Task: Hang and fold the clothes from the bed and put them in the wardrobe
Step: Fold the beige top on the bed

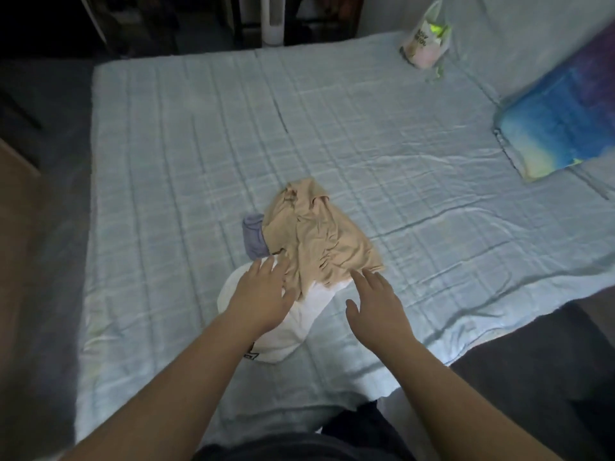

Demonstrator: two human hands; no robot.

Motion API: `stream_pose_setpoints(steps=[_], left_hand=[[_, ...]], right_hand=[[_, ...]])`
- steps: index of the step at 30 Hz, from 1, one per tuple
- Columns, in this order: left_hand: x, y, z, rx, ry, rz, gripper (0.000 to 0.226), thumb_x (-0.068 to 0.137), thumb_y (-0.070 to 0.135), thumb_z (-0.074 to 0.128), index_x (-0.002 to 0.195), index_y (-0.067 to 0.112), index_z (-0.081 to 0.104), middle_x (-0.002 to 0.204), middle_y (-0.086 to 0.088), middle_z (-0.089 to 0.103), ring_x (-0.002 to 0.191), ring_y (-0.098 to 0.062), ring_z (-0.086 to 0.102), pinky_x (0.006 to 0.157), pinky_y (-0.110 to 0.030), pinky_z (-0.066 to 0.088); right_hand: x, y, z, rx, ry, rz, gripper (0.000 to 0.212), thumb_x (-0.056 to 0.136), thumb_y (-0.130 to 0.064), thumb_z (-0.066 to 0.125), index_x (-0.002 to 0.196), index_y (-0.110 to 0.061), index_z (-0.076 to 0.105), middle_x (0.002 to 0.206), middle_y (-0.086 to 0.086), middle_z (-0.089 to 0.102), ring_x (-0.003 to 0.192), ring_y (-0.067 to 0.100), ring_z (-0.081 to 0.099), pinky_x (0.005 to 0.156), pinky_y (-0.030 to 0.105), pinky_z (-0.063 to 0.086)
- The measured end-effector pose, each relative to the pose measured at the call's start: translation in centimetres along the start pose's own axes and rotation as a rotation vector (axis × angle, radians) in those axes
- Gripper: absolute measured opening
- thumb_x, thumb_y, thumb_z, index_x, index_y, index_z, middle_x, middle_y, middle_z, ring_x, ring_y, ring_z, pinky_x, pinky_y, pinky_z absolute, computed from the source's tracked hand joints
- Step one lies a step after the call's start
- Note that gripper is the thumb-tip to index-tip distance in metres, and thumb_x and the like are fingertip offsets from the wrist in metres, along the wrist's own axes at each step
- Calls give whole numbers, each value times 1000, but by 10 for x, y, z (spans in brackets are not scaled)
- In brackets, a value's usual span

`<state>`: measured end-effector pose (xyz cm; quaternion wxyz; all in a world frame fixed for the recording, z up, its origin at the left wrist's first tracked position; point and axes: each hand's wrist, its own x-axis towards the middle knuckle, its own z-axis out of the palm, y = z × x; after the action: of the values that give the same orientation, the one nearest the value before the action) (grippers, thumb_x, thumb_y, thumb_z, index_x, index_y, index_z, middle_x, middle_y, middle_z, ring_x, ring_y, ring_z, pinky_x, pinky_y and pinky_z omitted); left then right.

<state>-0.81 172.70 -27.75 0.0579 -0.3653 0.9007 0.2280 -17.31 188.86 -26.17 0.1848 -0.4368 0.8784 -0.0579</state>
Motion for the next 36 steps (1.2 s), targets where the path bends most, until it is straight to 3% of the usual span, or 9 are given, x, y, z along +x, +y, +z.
stream_pose_setpoints(steps=[5, 9, 13, 17, 25, 28, 31, 33, 36], left_hand=[[79, 26, 46, -95, -74, -109, 68, 100, 31, 42, 158, 13, 11, 163, -12, 21, 145, -34, 26, 121, -39, 14], [131, 36, 87, -176, -99, -310, 63, 93, 29, 54, 150, 13, 32, 150, -15, 39, 129, -36, 41, 107, -41, 37], [183, 35, 130, -211, -181, -452, 63, 89, 47, 33, 141, 12, 40, 141, -12, 44, 131, -35, 43, 103, -45, 42], [216, 24, 178, -211, -174, -582, 71, 90, 38, 60, 148, 14, 28, 149, -12, 34, 138, -35, 33, 104, -50, 42], [229, 15, 204, -376, 116, -762, 47, 88, 19, 57, 132, 15, 41, 140, -8, 44, 115, -33, 54, 89, -48, 50], [216, 19, 184, -522, 220, -781, 53, 89, 19, 49, 142, 20, 42, 109, 6, 59, 91, -18, 57, 82, -31, 44], [194, 26, 165, -666, 310, -840, 24, 89, 19, 44, 106, 18, 61, 76, 7, 61, 69, -12, 56, 68, -28, 41], [180, 33, 154, -764, 399, -840, 16, 90, 13, 42, 79, 11, 53, 62, 3, 56, 52, -4, 50, 56, -21, 40], [154, 47, 140, -788, 459, -787, 17, 95, 2, 43, 80, 2, 52, 66, -2, 50, 53, 0, 46, 53, -11, 35]], right_hand=[[90, 53, 13, 6, -194, -132, 61, 97, -31, 48, 153, -19, 28, 155, 5, 32, 142, 25, 29, 109, 40, 34], [171, 89, 30, -54, -337, -251, 59, 95, -28, 48, 151, -18, 30, 153, 7, 37, 138, 27, 36, 110, 41, 35], [253, 111, 73, -129, -474, -307, 61, 93, -27, 43, 152, -27, 28, 149, 2, 39, 133, 29, 42, 106, 46, 41], [295, 133, 130, -148, -605, -354, 57, 90, -34, 50, 145, -29, 38, 145, 6, 41, 127, 32, 44, 104, 45, 41], [300, 151, 181, -116, -521, -382, 48, 90, -13, 50, 135, -28, 47, 126, 6, 50, 110, 31, 55, 93, 39, 43], [292, 158, 178, -80, -529, -387, 42, 91, -15, 51, 131, -25, 53, 122, 8, 58, 108, 31, 58, 90, 37, 46], [280, 161, 162, -66, -477, -362, 36, 90, -16, 50, 123, -24, 62, 116, 8, 63, 105, 31, 60, 86, 35, 47], [270, 163, 146, -70, -440, -335, 37, 89, -17, 48, 120, -26, 65, 115, 7, 63, 107, 30, 59, 86, 35, 48], [245, 168, 120, -103, -400, -375, 39, 83, -21, 43, 111, -24, 69, 109, 4, 65, 104, 30, 60, 86, 36, 45]])
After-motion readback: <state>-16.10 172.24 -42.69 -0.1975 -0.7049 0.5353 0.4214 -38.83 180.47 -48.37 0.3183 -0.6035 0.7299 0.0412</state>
